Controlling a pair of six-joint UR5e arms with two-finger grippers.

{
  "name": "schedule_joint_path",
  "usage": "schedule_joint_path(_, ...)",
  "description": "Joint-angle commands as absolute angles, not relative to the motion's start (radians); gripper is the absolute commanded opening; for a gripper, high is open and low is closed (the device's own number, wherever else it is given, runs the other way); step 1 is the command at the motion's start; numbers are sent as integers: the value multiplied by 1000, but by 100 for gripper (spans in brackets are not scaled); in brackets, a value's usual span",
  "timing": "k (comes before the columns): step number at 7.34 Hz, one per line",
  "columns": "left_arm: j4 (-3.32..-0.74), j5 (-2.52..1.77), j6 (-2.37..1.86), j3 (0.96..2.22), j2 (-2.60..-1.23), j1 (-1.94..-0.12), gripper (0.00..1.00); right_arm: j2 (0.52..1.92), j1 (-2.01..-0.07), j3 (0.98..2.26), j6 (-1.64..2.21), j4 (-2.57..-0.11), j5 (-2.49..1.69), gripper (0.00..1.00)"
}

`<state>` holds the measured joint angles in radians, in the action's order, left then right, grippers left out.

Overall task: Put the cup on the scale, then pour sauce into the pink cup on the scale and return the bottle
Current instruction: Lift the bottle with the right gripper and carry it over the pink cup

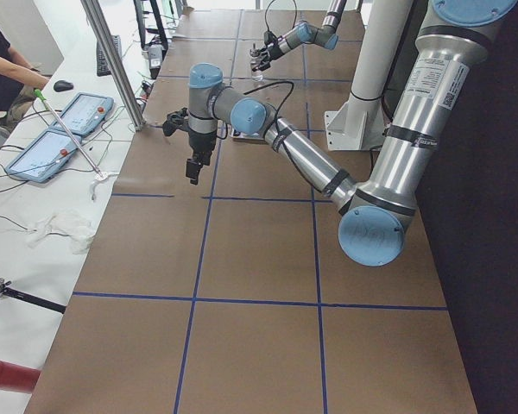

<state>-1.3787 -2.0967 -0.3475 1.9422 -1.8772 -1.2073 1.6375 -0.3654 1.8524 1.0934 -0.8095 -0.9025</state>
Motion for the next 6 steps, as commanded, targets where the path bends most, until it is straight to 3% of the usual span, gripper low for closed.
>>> schedule_joint_path(1, -1378, -2098, -371, 1945, -1881, -1206, 100, 1599, -466, 1915, 1019, -788, -1038, 0)
schedule_joint_path(3, -1378, -2100, -368, 1947, -1879, -1207, 100, 1563, -496, 2027, 948, -898, -1081, 0)
schedule_joint_path(6, -1390, -2100, -272, 1950, -1827, -1213, 100, 1366, -442, 2042, 829, -1219, -907, 0)
